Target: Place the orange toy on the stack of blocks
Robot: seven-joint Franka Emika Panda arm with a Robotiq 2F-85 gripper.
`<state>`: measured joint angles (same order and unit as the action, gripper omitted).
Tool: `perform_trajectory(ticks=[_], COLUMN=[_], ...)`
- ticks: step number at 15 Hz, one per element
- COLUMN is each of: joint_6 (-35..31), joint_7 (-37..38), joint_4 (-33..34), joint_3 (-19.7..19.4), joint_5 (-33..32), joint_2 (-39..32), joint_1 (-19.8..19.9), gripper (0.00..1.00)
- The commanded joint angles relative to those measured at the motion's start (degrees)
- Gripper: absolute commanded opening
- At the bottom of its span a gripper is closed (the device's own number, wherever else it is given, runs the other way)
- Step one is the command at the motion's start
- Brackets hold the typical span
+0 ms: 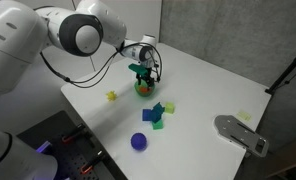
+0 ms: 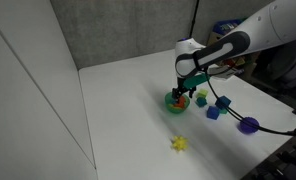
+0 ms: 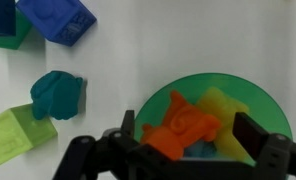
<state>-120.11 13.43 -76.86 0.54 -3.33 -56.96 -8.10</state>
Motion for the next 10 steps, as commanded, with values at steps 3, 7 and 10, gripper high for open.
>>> perform_trajectory(ticks=[3, 7, 10], joint_6=[3.2, 3.5, 3.5], joint_7=[0.4, 0.2, 0.2], joint_4=[6.5, 8.3, 9.2], joint_3=[-0.3, 0.1, 0.2], joint_5=[1.1, 1.7, 2.3], joint_2=[-4.4, -6.1, -7.1], joint_1=[-0.4, -0.2, -0.2], gripper=[1.0, 1.0, 1.0])
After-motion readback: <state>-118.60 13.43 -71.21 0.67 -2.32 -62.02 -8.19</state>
